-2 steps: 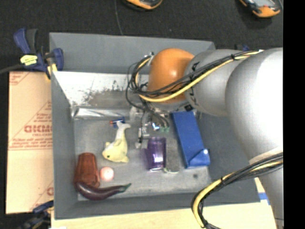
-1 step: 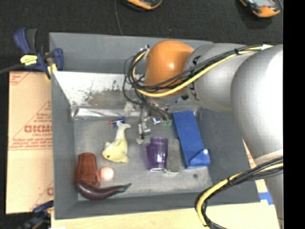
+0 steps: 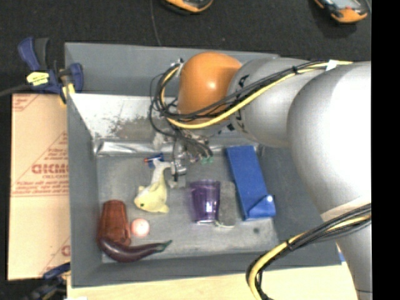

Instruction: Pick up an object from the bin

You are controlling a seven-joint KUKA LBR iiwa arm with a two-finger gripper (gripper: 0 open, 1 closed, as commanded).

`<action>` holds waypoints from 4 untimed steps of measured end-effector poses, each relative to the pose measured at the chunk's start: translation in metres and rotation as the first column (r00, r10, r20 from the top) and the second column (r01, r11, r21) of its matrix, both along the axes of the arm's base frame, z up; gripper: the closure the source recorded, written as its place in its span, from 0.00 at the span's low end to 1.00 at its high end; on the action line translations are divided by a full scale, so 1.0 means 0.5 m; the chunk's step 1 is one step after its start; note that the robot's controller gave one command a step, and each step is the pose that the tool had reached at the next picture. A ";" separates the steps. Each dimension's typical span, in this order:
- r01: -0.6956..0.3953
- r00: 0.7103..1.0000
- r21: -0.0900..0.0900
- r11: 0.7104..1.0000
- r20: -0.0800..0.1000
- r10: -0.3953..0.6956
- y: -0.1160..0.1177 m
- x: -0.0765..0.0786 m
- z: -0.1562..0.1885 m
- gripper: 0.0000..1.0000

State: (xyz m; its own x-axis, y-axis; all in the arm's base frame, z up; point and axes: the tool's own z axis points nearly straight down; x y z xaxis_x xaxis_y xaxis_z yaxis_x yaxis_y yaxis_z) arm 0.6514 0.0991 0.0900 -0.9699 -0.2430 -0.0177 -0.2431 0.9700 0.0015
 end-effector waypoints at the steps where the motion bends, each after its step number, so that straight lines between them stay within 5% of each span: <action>1: -0.071 0.997 -0.002 0.997 0.000 0.071 -0.021 -0.002 -0.028 0.00; 2: -0.047 0.999 0.002 0.999 -0.002 0.047 0.034 -0.087 -0.039 1.00; 3: -0.046 0.999 0.002 0.999 -0.002 0.046 0.034 -0.087 -0.039 1.00; 4: 0.003 1.000 0.005 1.000 0.002 -0.003 -0.063 -0.019 -0.038 1.00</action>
Offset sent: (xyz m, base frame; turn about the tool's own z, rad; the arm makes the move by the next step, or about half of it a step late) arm -0.0445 0.0173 -0.0200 -0.0492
